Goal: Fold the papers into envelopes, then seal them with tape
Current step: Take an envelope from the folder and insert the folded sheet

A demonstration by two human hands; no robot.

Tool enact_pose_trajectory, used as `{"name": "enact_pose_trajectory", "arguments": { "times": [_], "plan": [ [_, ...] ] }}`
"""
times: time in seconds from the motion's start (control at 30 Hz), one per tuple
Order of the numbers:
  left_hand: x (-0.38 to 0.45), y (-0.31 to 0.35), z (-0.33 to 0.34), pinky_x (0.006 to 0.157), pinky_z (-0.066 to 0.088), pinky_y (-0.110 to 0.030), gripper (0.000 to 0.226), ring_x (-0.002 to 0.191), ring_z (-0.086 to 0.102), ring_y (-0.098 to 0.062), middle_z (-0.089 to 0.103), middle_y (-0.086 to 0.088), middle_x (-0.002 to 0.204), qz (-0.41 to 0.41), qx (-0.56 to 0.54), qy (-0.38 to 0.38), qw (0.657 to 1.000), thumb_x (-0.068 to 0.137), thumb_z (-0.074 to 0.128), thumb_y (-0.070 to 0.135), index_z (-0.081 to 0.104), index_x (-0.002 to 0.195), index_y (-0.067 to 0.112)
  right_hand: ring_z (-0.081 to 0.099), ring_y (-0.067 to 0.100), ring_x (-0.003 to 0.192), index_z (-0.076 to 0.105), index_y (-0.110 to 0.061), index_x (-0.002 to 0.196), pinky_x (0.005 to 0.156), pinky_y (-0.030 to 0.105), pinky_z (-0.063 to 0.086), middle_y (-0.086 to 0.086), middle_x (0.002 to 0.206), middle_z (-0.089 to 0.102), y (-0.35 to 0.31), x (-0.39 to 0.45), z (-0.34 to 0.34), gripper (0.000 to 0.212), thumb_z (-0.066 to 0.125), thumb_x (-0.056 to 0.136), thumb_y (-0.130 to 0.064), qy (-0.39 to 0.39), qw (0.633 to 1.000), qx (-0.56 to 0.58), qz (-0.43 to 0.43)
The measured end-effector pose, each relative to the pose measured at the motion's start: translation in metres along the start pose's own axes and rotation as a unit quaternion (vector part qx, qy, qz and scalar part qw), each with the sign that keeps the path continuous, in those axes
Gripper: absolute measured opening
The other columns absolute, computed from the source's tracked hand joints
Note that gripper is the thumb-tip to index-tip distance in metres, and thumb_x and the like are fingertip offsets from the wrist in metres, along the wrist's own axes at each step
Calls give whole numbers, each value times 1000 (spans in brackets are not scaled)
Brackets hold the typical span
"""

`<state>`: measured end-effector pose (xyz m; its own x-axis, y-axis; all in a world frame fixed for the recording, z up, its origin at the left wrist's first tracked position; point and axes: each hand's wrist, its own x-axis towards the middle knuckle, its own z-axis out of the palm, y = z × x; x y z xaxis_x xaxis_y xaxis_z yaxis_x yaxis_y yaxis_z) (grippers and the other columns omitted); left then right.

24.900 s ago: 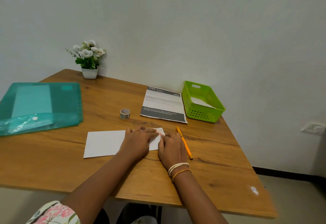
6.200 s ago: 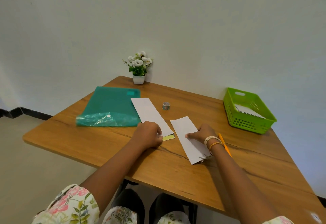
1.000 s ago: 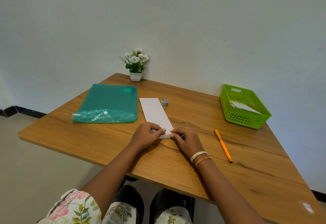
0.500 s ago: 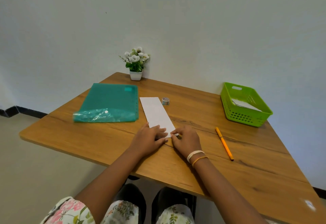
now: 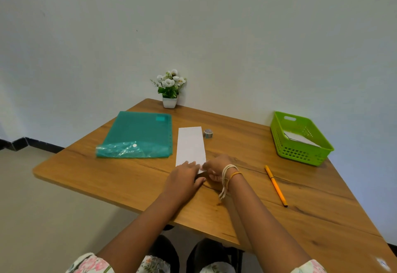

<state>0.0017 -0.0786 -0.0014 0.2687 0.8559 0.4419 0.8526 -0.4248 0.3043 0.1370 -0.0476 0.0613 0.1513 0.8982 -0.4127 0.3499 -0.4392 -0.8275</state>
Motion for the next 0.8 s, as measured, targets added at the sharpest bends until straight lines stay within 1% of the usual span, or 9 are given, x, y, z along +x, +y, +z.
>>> {"name": "enact_pose_trajectory", "arguments": {
  "times": [0.07,0.2,0.3,0.43,0.5,0.6,0.67,0.7,0.8],
  "plan": [
    [-3,-2,0,94,47,-28,39,118,55,-18,59,-4,131,-12,0,42,999,94,54,27,54,132,18,53,16,66,59,4,118,63,28,48,13,89,57,-2,-7,5,36,65,83,-3,-26,996,86,-1],
    [-3,-3,-13,79,55,-30,34,99,65,-20,67,-7,116,-61,-95,148,983,94,50,8,57,127,14,58,14,67,65,-8,95,52,22,48,9,86,63,-8,-20,13,18,68,87,-24,-49,984,164,-56],
    [7,-7,-30,71,54,-29,33,86,65,-18,70,-7,101,-134,-193,210,949,95,47,4,63,124,12,56,15,66,62,-4,107,50,23,47,7,83,59,-11,-20,11,29,61,92,-29,-58,974,208,-62],
    [21,-16,-51,72,46,-16,24,89,62,-16,70,-9,98,-210,-303,265,891,95,52,4,67,113,1,56,14,65,63,-6,107,49,21,46,5,79,60,-6,-13,4,25,58,94,-26,-53,975,202,-81],
    [27,-26,-60,63,42,-9,21,82,59,-18,67,-11,90,-233,-343,243,877,95,52,5,69,104,-3,58,15,67,65,-9,99,55,23,45,6,81,62,-5,-9,1,17,60,92,-24,-29,976,190,-99],
    [33,-44,-73,64,44,-29,18,75,54,-20,62,-13,80,-237,-411,177,862,95,52,4,67,91,-6,59,20,76,64,-14,92,59,29,45,11,93,64,-2,0,-5,8,64,88,-21,46,971,194,-129],
    [36,-54,-79,74,49,-38,17,82,58,-22,65,-14,90,-245,-464,129,841,95,52,2,67,99,-6,60,27,97,61,-11,111,78,39,52,13,113,62,3,7,-13,28,65,86,-24,125,966,173,-148],
    [37,-58,-80,79,52,-43,18,86,60,-25,66,-16,95,-262,-492,103,824,95,52,2,65,105,-6,56,29,109,56,-11,122,90,42,49,13,124,56,6,9,-18,40,65,86,-26,165,962,154,-150],
    [40,-61,-82,81,55,-44,21,92,63,-31,66,-21,103,-315,-550,1,774,96,50,3,62,112,-7,44,34,124,41,-13,139,101,44,39,14,140,41,16,11,-38,63,63,84,-35,267,950,102,-128]
  ]
}}
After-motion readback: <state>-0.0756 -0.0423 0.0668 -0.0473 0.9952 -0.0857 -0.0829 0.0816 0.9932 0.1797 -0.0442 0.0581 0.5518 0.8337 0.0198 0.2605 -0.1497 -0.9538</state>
